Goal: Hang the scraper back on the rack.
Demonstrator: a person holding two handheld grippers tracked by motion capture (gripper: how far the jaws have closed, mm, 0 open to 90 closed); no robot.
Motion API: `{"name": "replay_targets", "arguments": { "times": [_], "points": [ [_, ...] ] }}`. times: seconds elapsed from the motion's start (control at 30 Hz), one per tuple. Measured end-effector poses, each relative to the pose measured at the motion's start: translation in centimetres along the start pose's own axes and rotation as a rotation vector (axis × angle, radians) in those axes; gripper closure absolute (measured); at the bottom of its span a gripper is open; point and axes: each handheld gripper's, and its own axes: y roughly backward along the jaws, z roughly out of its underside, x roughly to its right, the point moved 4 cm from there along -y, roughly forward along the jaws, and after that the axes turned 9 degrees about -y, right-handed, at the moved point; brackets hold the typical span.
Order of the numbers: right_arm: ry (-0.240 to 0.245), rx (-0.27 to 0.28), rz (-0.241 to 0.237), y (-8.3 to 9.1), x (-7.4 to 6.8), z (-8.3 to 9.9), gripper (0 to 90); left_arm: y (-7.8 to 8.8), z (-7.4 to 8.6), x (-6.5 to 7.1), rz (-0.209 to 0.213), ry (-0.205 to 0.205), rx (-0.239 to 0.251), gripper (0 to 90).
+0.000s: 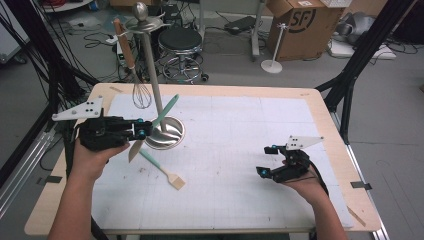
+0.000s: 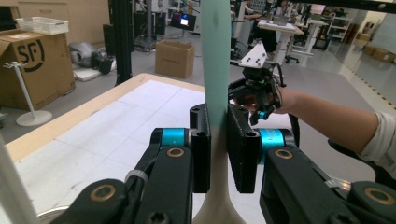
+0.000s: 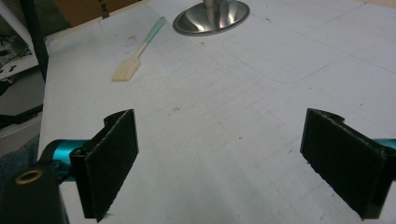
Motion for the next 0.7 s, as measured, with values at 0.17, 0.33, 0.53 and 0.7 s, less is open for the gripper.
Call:
{"name": "replay_targets", "arguments": {
  "times": [0.17, 0.33, 0.53, 0.7],
  "points": [
    [-0.001, 0.004, 0.003, 0.0, 0.1, 0.0, 11.1, 0.3, -0.8, -0.7, 0.002, -0.014, -0.003, 80.4],
    [0.002, 0.005, 0.001, 0.0, 0.1, 0.0, 11.1, 1.1, -1.6, -1.8, -0.016, 0.006, 0.044, 80.5],
    [0.006, 0.003, -0.001, -0.1, 0.1, 0.0, 11.1, 2.4, -1.4, -3.0, -0.074, 0.031, 0.072, 80.5],
    [0.008, -0.001, 0.001, -0.1, 0.2, 0.0, 11.1, 3.2, -2.9, -2.9, -0.118, -0.014, 0.019, 80.5]
  ]
}}
